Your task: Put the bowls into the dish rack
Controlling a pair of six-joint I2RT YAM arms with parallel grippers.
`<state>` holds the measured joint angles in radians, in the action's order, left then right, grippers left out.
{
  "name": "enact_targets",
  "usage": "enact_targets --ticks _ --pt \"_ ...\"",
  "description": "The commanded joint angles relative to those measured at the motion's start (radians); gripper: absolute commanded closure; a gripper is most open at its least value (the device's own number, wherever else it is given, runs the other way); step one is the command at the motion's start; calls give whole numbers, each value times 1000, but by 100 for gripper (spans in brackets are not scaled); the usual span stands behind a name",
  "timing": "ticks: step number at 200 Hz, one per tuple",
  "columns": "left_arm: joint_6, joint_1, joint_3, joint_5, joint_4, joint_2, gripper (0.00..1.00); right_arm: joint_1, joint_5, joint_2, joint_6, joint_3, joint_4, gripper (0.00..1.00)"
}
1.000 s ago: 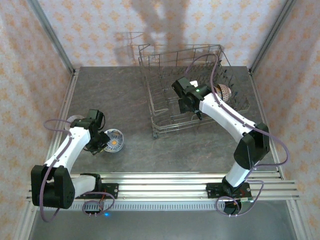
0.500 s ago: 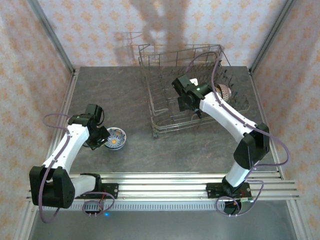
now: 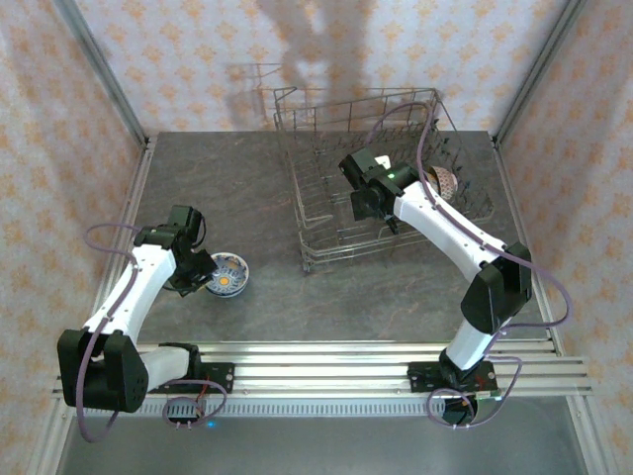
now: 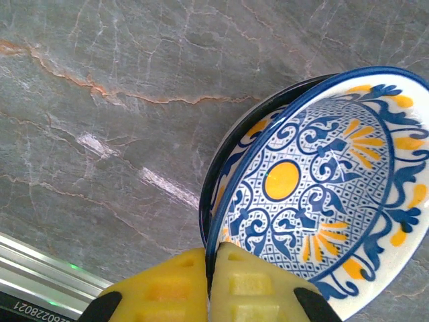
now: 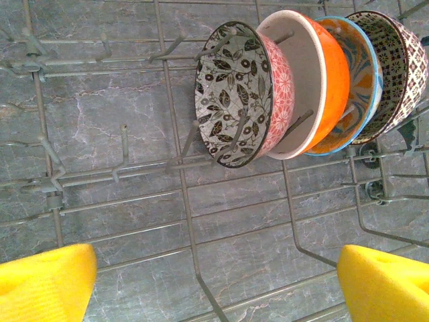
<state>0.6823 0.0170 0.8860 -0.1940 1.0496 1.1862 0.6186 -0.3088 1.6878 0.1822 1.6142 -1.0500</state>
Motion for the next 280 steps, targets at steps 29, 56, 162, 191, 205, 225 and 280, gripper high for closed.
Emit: enact_targets --ticks 29,56,162,191,205,225,280 --pt "-8 -7 12 44 49 -8 87 0 -1 17 17 27 -21 8" --pt "7 -6 -9 42 36 -19 80 0 -3 17 15 27 -21 8" --pt "7 -5 -51 36 -21 30 64 0 9 27 16 32 -21 8" --pt "-5 -6 -47 35 -44 67 63 0 8 24 16 28 -22 8" --pt "-13 -6 -42 33 -52 83 63 0 6 24 15 26 -24 8" --pt "-23 -6 -39 34 -60 97 64 0 6 22 19 23 -24 8" --pt "-38 -7 -35 33 -59 95 78 0 9 25 25 22 -22 8"
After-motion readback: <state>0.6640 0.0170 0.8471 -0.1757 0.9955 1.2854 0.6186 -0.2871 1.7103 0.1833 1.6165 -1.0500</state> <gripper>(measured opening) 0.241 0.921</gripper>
